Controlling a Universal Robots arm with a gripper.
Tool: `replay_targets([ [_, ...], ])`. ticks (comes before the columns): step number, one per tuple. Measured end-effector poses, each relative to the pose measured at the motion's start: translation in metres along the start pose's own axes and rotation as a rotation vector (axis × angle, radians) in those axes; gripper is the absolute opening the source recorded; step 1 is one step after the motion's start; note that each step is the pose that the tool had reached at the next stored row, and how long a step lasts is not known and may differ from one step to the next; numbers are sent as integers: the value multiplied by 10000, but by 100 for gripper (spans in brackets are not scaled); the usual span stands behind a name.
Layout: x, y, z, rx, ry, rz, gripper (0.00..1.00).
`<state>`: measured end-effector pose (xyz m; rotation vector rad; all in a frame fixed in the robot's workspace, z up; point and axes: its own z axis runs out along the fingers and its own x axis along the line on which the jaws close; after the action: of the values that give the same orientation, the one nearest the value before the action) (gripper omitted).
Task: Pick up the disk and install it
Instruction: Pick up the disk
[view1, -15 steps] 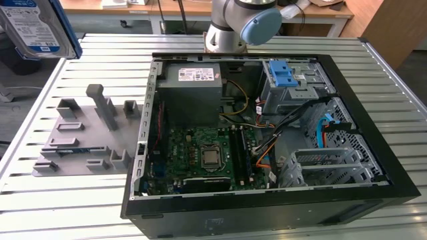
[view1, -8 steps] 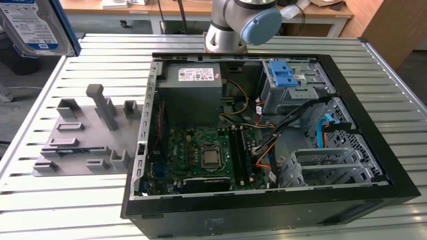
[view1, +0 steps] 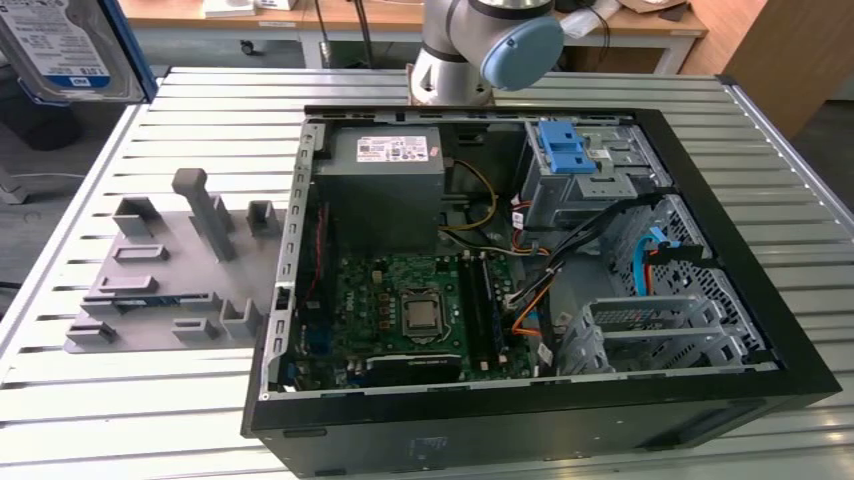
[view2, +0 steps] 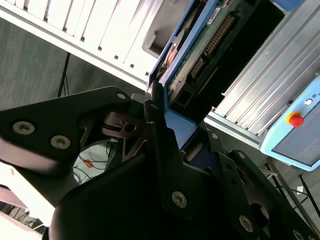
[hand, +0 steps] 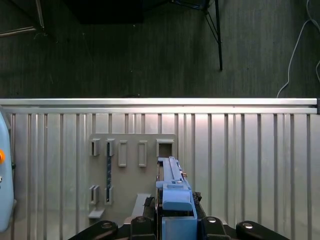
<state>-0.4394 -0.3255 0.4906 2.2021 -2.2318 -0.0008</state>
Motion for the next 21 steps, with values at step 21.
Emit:
replay_targets([
  [21, 80, -51, -2, 1, -13, -1, 36],
])
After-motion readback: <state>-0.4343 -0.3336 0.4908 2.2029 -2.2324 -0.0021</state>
